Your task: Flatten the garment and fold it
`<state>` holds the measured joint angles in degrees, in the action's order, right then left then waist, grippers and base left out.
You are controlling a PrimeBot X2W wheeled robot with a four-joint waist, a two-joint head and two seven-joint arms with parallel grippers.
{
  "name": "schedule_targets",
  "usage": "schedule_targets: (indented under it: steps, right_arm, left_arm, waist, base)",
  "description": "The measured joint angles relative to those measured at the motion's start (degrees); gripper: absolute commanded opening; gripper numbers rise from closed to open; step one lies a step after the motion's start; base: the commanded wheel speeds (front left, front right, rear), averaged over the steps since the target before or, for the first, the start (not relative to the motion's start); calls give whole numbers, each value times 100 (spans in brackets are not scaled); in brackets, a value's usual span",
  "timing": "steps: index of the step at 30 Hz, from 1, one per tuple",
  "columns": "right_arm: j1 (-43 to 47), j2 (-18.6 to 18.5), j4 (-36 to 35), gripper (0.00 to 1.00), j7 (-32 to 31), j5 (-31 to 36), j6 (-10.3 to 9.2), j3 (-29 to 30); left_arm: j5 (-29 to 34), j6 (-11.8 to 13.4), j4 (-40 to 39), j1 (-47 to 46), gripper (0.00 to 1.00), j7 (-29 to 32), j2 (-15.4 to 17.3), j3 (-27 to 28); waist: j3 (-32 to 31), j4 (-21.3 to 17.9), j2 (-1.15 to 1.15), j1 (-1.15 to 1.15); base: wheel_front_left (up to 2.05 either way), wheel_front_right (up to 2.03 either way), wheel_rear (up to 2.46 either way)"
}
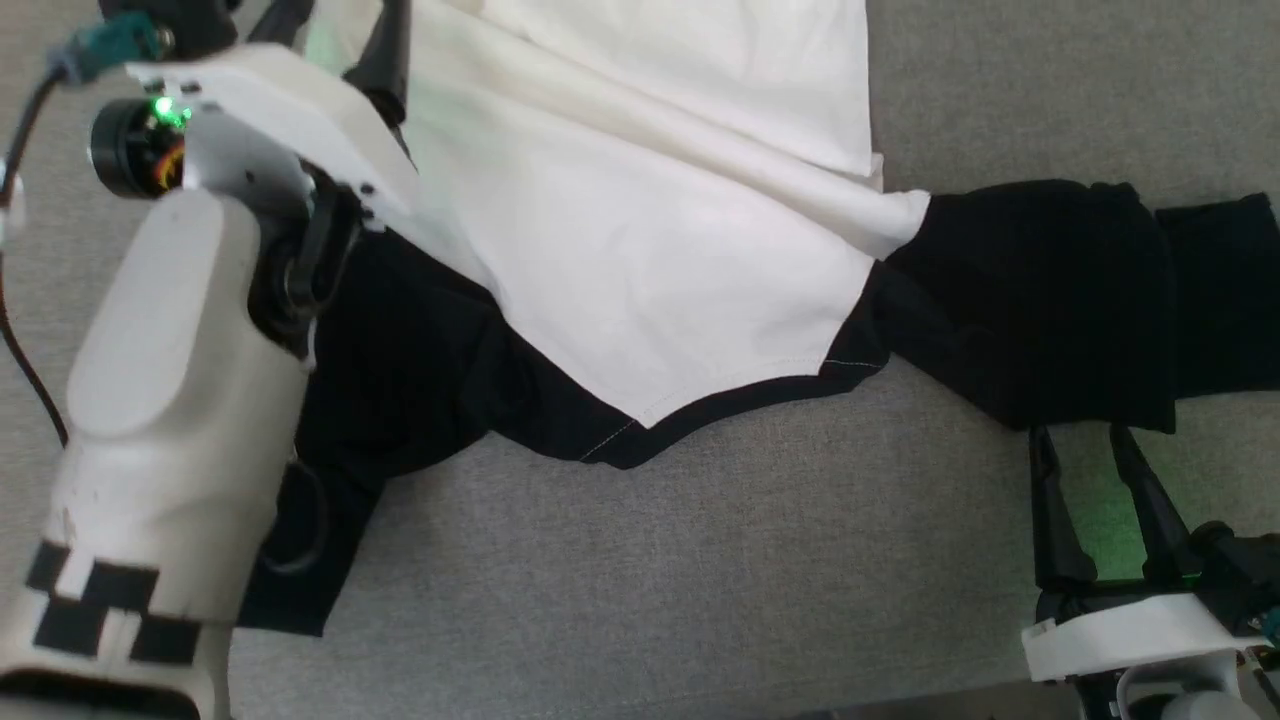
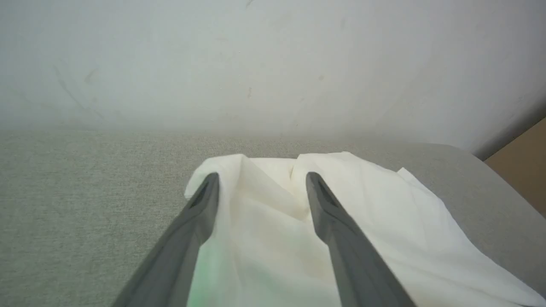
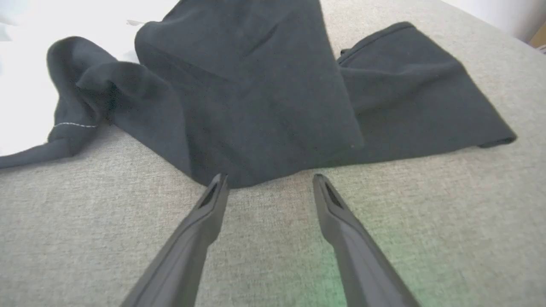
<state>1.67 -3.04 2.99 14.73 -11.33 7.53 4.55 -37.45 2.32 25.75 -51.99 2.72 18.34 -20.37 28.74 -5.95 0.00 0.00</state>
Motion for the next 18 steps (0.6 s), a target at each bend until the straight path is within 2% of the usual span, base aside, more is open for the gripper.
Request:
schedule_targets:
  steps: [3, 11, 15, 16, 18]
  right_arm:
    - [75, 0, 12, 100, -1, 37, 0, -2]
    - [376, 0, -19, 100, -113, 80, 0, 8]
    - [499, 2, -64, 100, -192, 81, 0, -12]
    - [499, 2, -64, 100, -192, 81, 0, -12]
    - [574, 1, -119, 100, -220, 80, 0, -13]
  left_arm:
    - [-116, -15, -584, 514, 100, -235, 41, 94]
    - [-102, 259, -2407, 2475, 100, -1352, 243, 433]
    - [100, 464, -2977, 3610, 100, -1649, 147, 431]
    - [100, 464, -2977, 3610, 100, -1649, 147, 431]
    - [379, 608, -3268, 4329, 100, -1738, -99, 476]
  waist:
    - [-216, 87, 0, -1]
    - [-858, 329, 0, -2]
    - [-1136, 432, 0, -2]
    - [-1136, 432, 0, -2]
    - [-1303, 505, 0, -2]
  base:
    - [0, 0, 0]
    - [0, 0, 0]
    - [0, 0, 0]
    - [0, 0, 0]
    - [0, 0, 0]
